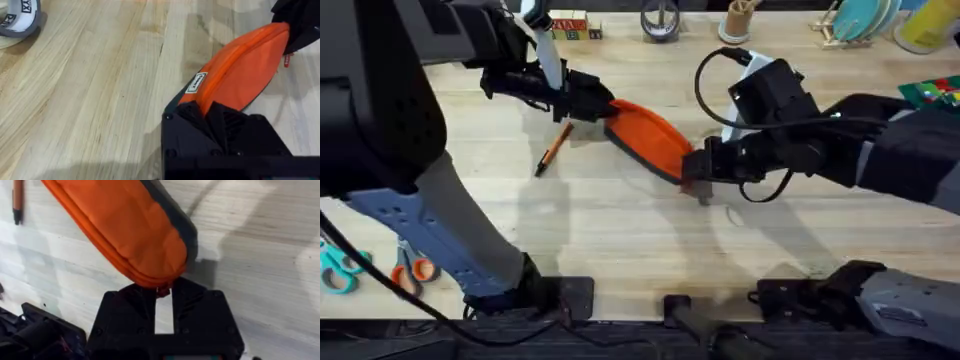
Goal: Unzip the bag, pick up the pens from the table one at a time and place them inside, then zip the bag closed.
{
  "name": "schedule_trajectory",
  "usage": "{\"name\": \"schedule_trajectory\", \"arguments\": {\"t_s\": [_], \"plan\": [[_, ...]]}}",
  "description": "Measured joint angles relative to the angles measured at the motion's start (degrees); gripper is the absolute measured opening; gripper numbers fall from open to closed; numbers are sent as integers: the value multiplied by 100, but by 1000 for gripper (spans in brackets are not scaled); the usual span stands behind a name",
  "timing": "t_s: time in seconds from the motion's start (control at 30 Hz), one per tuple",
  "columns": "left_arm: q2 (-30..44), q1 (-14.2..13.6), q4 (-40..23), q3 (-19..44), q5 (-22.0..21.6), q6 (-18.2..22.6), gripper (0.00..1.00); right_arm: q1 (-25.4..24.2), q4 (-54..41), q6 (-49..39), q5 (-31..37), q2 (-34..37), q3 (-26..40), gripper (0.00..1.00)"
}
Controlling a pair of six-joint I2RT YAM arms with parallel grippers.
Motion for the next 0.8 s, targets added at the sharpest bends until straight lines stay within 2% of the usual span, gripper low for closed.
{"name": "schedule_trajectory", "arguments": {"t_s": [0.13,0.27,0.8], "plan": [[-2,0,0,0,0,0,42,-2,-4,1,-39,0,0,144],[-2,0,0,0,0,0,42,-2,-7,2,-72,0,0,42],[-2,0,0,0,0,0,42,-2,-17,-325,-104,0,0,33]]}}
